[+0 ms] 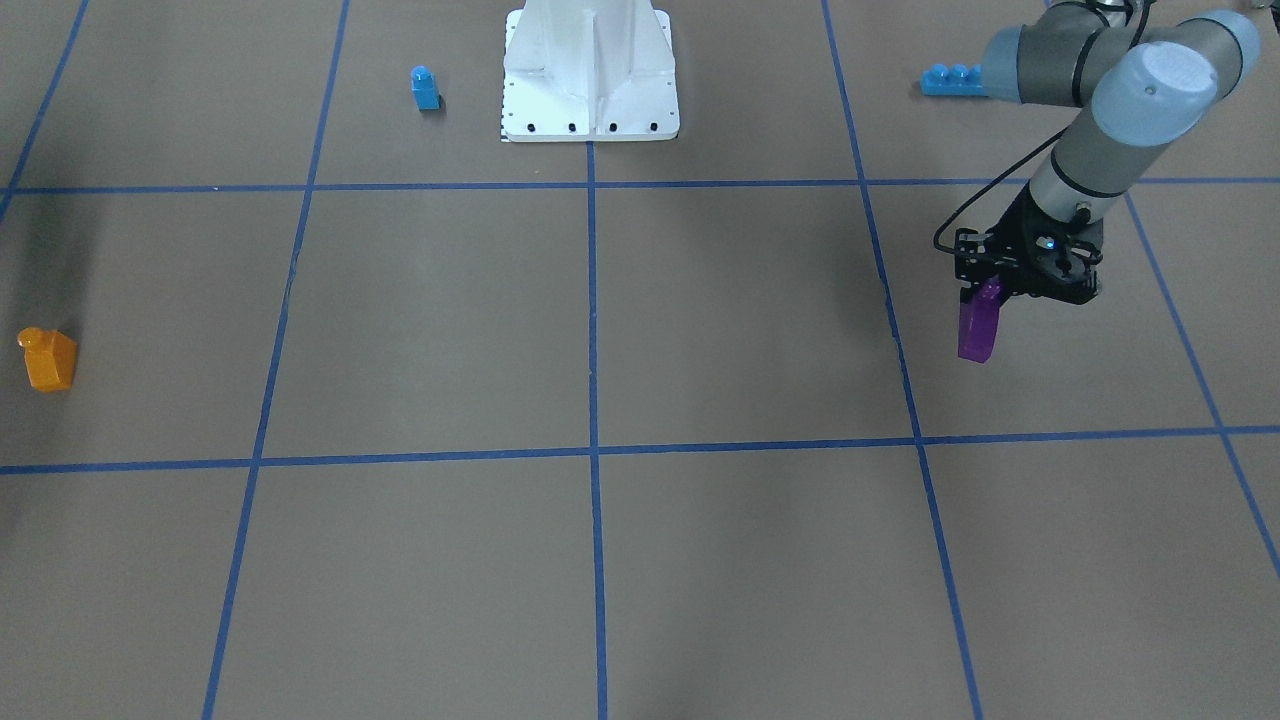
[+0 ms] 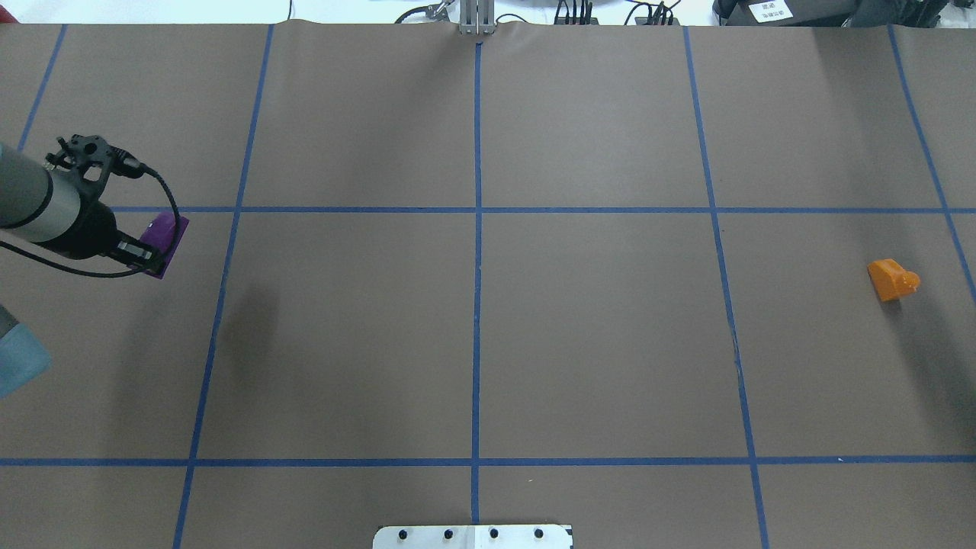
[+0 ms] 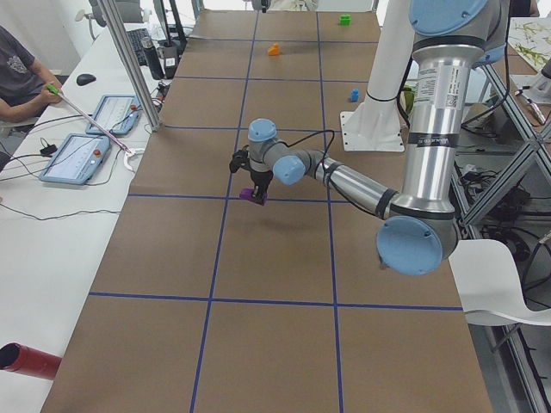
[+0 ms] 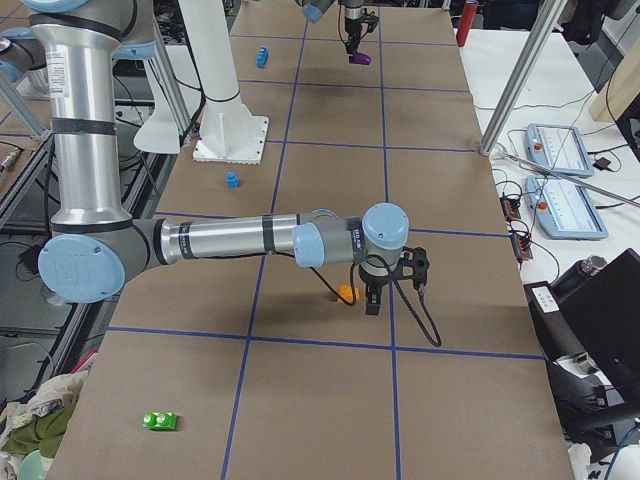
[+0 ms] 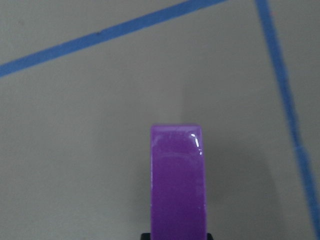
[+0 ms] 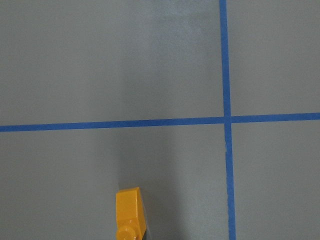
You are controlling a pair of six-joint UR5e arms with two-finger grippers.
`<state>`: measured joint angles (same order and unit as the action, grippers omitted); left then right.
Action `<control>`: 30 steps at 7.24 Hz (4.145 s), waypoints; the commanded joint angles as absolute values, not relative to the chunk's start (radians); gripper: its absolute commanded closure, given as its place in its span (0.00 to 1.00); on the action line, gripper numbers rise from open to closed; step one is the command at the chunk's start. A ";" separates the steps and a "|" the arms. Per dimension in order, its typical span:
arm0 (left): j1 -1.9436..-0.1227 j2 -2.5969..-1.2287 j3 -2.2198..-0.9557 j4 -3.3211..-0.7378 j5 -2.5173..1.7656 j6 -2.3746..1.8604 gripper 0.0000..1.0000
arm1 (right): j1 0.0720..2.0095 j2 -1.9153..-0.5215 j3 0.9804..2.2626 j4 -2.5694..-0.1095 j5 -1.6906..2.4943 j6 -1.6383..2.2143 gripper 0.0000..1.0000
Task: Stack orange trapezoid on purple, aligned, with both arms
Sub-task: 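Carry the purple block with the left gripper to the table center, then release the purple block with the left gripper while the right gripper descends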
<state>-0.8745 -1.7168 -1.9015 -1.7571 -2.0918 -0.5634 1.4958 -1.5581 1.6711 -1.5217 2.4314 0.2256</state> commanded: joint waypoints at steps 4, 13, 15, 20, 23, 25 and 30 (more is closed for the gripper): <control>-0.668 -2.382 -1.563 -1.505 -1.948 -0.486 1.00 | 1.496 -1.559 1.675 -1.522 2.433 0.224 0.00; -0.584 -2.566 -1.170 -1.692 -1.945 -0.485 0.77 | 1.497 -1.559 1.677 -1.522 2.434 0.227 0.00; -0.566 -2.580 -1.169 -1.692 -1.945 -0.494 0.75 | 1.497 -1.557 1.677 -1.522 2.434 0.227 0.00; -0.557 -2.588 -1.160 -1.723 -1.944 -0.503 0.00 | 1.496 -1.555 1.680 -1.520 2.433 0.224 0.00; -0.671 -2.675 -1.181 -1.572 -1.982 -0.500 0.00 | 1.421 -1.569 1.690 -1.469 2.413 0.277 0.00; -0.751 -2.678 -1.325 -1.427 -2.040 -0.488 0.00 | 1.265 -1.611 1.684 -1.251 2.297 0.534 0.00; -0.779 -2.588 -1.468 -1.361 -2.040 -0.486 0.00 | 1.094 -1.652 1.629 -1.135 2.214 0.583 0.00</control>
